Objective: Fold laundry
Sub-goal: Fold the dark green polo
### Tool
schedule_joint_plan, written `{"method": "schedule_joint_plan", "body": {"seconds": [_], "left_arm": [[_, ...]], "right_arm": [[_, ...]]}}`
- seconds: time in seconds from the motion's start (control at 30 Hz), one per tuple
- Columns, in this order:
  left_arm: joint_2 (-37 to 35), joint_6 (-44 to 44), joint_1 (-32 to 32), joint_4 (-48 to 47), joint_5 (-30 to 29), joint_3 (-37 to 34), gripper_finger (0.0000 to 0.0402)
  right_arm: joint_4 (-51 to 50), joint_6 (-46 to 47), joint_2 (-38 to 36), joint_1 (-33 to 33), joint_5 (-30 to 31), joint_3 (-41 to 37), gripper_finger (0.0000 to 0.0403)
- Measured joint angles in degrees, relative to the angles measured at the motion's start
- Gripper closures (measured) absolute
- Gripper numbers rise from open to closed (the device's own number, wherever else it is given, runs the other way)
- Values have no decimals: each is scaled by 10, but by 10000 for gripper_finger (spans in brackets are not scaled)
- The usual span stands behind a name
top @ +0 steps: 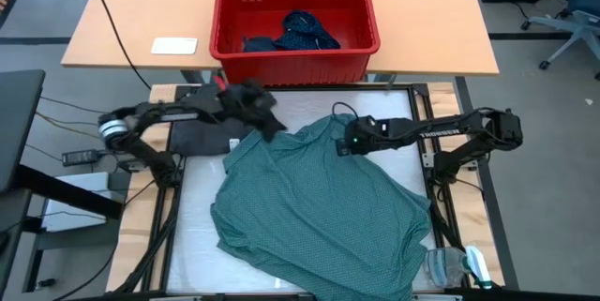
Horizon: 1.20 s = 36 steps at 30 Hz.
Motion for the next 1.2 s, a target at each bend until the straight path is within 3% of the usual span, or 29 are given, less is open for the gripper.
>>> {"method": "schedule_joint_plan", "body": {"seconds": [0.17, 0.3, 0.5, 0.6, 0.77, 0.97, 1.2], "left_arm": [[108, 0, -14, 3, -2, 28, 393], [155, 1, -1, -48, -19, 53, 393], [161, 74, 39, -223, -193, 95, 397], [157, 107, 69, -287, -246, 112, 399], [149, 114, 112, -342, -250, 136, 400], [126, 132, 132, -404, -251, 150, 400], [91, 149, 154, -421, -251, 151, 401]], "right_arm": [[3, 1, 0, -2, -22, 0, 393], [0, 20, 0, 14, -31, 0, 393], [-52, 72, 0, 54, -31, 0, 393], [-99, 98, 0, 79, -24, 0, 393], [-161, 141, 0, 115, -11, -7, 393], [-163, 190, 0, 142, -8, -49, 393], [-216, 165, -3, 84, 28, -104, 395]]}}
